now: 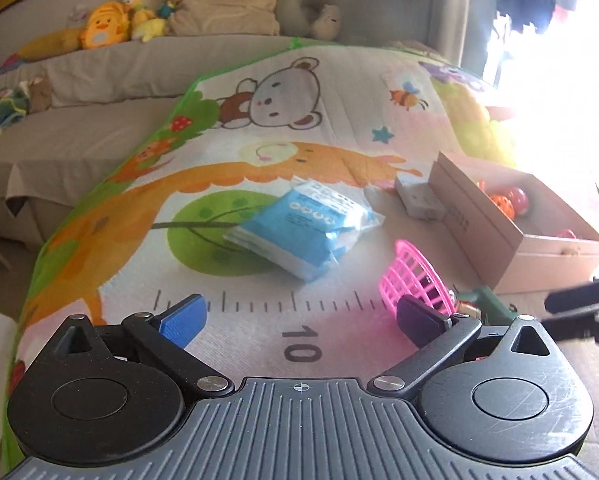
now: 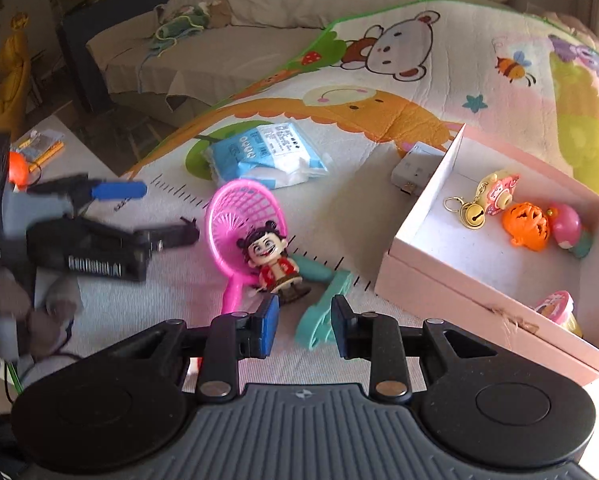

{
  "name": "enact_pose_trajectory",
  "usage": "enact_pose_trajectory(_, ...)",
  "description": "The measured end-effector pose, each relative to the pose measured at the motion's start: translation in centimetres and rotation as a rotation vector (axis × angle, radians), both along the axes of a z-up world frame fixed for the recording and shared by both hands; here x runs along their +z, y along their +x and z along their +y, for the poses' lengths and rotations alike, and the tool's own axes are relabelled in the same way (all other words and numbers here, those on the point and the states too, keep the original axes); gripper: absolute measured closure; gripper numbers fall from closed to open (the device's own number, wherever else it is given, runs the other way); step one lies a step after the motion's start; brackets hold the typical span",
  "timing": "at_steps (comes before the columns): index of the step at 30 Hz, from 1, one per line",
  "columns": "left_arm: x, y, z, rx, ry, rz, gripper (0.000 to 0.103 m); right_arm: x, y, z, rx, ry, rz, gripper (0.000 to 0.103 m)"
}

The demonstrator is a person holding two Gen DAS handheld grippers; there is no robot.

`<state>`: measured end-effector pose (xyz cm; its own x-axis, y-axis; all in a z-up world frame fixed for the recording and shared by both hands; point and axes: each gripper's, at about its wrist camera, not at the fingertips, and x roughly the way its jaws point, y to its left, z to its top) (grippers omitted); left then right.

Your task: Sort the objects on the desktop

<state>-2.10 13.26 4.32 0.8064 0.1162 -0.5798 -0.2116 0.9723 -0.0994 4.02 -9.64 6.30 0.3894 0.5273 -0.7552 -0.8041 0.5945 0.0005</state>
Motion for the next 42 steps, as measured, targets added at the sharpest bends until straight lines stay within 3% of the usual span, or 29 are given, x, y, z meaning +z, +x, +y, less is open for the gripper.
enact_pose_trajectory(2, 0.8, -0.5, 0.1, 0.016, 0.003, -0.015, 0.000, -0.7, -1.1, -0.2, 0.000, -0.014, -0.055, 0.074)
enact_pose_trajectory(4, 1.7, -1.2, -0.2, -0.015, -0.015, -0.032, 0.000, -1.1, -0.8, -0.6, -0.030, 0.006, -0.049, 0.068)
enact_pose_trajectory(8, 1.6, -1.7, -2.9, -0.188, -0.043, 0.008, 0.000, -2.3, 1.1, -0.5, -0.121, 0.075, -0.002, 0.067)
enact_pose_trajectory(12, -0.5, -2.4, -7.7, -0.353, 0.077, 0.108, 0.000, -3.7, 1.7, 0.3, -0.128, 0.066, -0.003, 0.068)
enact_pose_trajectory(16, -1.8, -3.6, -9.6, -0.416, 0.161, 0.159, 0.000, -3.9, 0.9, -1.2, -0.118, 0.010, -0.024, 0.072)
enact_pose_trajectory(22, -1.7, -3.4, -8.9, -0.360, 0.201, 0.170, 0.000, -3.5, 0.0, -6.1, -0.270, -0.078, -0.178, 0.072)
enact_pose_trajectory(27, -1.7, -2.9, -8.6, -0.292, 0.317, 0.170, 0.000, -2.3, -0.9, -8.4, -0.296, 0.024, -0.136, 0.065)
enact_pose_trajectory(32, -1.4, -1.8, -6.8, -0.181, 0.370, 0.139, 0.000, -0.5, -1.3, -5.9, -0.182, 0.073, -0.109, 0.064)
enact_pose_trajectory(34, -1.2, -1.1, -5.7, -0.115, 0.356, 0.120, 0.000, 0.3, -0.7, -4.5, -0.149, 0.078, -0.100, 0.064)
enact_pose_trajectory(36, -0.9, -0.5, -4.5, -0.074, 0.282, 0.093, 0.000, 1.8, 0.3, -2.7, -0.120, 0.082, -0.089, 0.064)
enact_pose_trajectory(39, -0.6, -0.3, -3.4, -0.080, 0.141, 0.050, 0.000, 4.3, 4.4, 0.6, -0.134, 0.068, -0.027, 0.064)
enact_pose_trajectory(42, -0.6, -0.6, -3.3, -0.108, 0.051, 0.013, 0.000, 5.2, 10.2, 4.3, -0.191, 0.018, 0.015, 0.065)
